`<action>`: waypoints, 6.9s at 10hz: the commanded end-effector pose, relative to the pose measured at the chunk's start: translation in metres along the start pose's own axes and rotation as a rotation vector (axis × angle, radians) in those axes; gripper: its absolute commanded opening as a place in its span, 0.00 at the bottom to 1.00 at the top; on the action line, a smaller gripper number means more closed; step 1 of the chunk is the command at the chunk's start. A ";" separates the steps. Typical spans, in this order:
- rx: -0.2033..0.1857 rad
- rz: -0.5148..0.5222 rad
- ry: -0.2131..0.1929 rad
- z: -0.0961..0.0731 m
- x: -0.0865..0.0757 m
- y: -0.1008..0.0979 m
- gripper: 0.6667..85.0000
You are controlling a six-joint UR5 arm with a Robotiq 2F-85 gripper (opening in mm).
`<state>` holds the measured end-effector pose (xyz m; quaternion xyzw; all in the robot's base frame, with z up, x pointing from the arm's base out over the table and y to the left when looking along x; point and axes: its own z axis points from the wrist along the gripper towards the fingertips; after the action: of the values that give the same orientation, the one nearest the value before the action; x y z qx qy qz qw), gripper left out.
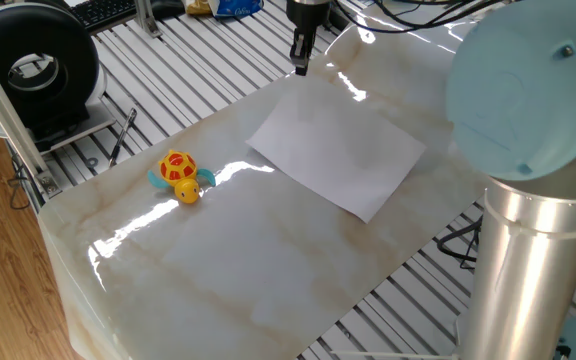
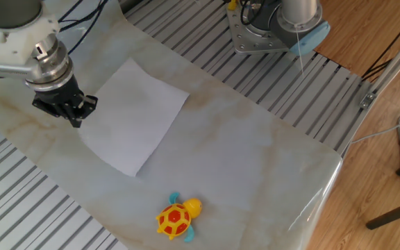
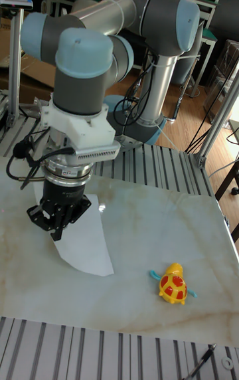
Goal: Flip over and spread out the paper that is laid flat on the table
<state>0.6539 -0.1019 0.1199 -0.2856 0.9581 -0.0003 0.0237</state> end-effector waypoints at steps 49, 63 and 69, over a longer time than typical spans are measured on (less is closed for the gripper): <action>0.022 0.016 -0.050 -0.131 0.000 0.051 0.94; 0.005 0.044 -0.026 -0.149 0.019 0.055 0.45; -0.031 0.135 0.010 -0.170 0.053 0.068 0.00</action>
<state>0.5782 -0.0733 0.2776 -0.2366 0.9714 0.0069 0.0181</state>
